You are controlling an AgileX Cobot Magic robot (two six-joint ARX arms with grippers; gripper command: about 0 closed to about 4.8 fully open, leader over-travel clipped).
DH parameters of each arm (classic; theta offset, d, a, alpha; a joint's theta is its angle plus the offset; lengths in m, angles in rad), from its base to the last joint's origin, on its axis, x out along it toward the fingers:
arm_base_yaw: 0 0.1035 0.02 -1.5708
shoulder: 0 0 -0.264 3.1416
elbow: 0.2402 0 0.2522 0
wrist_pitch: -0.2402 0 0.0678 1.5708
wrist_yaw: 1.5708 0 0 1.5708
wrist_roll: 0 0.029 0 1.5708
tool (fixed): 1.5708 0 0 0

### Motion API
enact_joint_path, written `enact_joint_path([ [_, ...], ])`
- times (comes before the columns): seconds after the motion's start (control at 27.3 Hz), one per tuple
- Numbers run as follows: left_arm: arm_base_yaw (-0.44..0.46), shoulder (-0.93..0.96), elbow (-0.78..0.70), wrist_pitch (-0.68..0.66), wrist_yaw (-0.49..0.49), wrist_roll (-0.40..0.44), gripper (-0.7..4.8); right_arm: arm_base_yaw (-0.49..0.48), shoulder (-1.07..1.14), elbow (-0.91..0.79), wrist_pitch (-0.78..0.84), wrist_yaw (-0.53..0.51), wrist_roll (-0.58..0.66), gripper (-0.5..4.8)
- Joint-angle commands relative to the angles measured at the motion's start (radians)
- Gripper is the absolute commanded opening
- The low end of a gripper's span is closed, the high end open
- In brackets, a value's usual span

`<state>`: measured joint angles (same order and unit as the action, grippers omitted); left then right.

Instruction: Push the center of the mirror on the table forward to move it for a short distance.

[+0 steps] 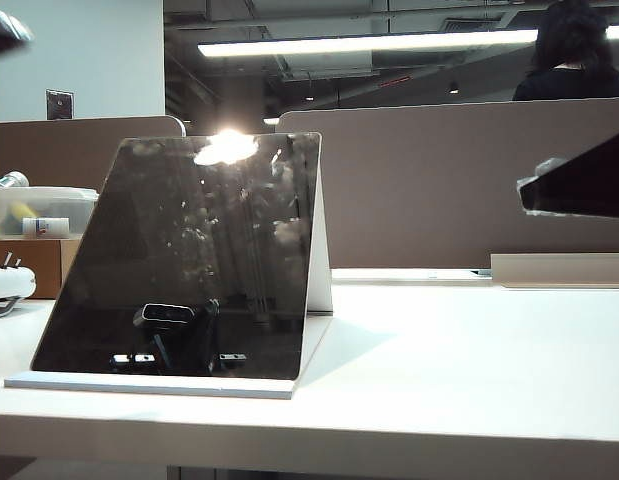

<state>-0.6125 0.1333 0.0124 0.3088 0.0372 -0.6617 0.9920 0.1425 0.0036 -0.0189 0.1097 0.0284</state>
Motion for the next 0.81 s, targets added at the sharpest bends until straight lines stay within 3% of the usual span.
enact_joint_path([
  [0.04,-0.083,0.109,0.031,0.035,-0.122,0.069,-0.05,-0.001,0.000,-0.004,0.015,0.001,0.001,-0.05],
  [0.15,-0.122,0.226,0.069,0.060,-0.174,0.117,-0.05,-0.001,0.000,-0.004,0.015,0.001,0.001,-0.05],
  [0.51,-0.122,0.671,0.261,0.137,-0.201,0.220,-0.05,-0.002,0.001,-0.004,0.016,0.001,0.001,-0.05],
  [0.81,-0.122,0.991,0.399,0.145,-0.298,0.240,-0.05,-0.003,0.002,-0.004,0.016,0.000,0.001,-0.05],
])
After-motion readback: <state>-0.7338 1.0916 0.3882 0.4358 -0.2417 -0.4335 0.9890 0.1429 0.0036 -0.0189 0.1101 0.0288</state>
